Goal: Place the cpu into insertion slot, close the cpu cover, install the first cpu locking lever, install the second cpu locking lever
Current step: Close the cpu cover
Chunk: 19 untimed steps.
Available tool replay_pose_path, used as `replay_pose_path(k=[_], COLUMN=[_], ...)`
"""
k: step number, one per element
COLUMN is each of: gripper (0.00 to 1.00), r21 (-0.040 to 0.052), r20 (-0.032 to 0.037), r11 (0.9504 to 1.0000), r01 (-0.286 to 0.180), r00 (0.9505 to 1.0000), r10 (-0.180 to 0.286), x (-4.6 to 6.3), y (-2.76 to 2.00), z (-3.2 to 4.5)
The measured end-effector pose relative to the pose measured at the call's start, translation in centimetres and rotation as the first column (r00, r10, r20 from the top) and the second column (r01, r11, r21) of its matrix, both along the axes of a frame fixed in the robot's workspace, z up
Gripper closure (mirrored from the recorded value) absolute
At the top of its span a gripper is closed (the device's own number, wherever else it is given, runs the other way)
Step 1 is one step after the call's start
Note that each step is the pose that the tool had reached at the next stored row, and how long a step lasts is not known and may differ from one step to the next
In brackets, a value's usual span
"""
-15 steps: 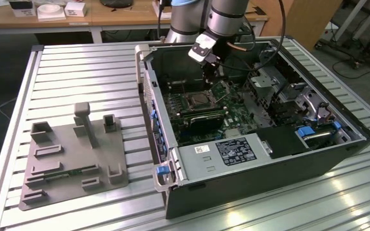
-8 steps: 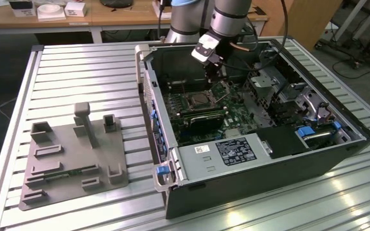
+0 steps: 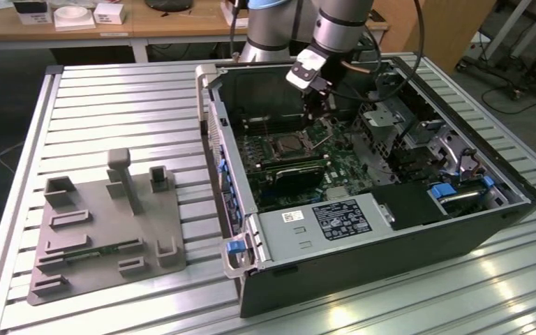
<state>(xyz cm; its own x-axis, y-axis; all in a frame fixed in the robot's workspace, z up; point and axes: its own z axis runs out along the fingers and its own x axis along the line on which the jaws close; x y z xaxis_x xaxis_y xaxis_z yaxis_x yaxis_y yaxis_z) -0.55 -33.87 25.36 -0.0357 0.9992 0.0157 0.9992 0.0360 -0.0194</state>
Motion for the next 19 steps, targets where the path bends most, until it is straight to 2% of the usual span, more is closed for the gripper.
replay_pose_path(k=[5,10,17,19], gripper=[0.9,0.9,0.9,0.9], r21=[-0.0001,0.0,0.0,-0.0002], r20=[0.0013,0.0022,0.0022,0.002], r11=[1.0,1.0,1.0,1.0], r01=[0.0,0.0,0.0,0.0], r00=[1.0,1.0,1.0,1.0], r10=[0.0,0.0,0.0,0.0], x=[0.0,0.3,2.3,2.5], y=[0.0,0.0,0.0,0.0], z=[0.58,0.63,0.55,0.54])
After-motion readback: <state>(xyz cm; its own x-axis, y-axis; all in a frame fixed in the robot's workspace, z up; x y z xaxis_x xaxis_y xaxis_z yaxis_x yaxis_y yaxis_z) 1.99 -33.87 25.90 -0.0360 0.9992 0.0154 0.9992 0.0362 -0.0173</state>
